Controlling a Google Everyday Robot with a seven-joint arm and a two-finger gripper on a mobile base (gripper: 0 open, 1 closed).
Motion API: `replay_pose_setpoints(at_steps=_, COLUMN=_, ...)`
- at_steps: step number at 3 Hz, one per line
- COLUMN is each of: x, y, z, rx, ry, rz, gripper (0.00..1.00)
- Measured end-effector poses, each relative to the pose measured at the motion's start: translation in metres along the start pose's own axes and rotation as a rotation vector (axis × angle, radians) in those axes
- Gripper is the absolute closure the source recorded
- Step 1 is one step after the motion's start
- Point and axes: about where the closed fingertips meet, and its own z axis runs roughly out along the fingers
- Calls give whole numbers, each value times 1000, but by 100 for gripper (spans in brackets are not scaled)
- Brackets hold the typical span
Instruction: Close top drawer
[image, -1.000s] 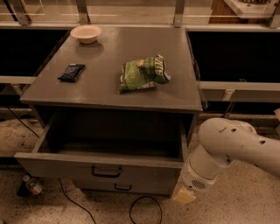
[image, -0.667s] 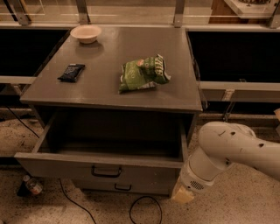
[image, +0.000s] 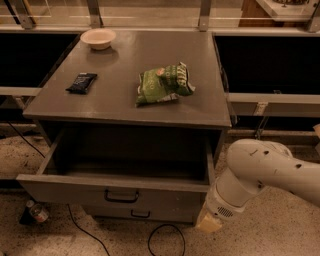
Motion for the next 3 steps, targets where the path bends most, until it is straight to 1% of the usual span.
replay_pose_setpoints(at_steps=3, x=0, y=0, z=0, rx=0, ry=0, rz=0, gripper=3)
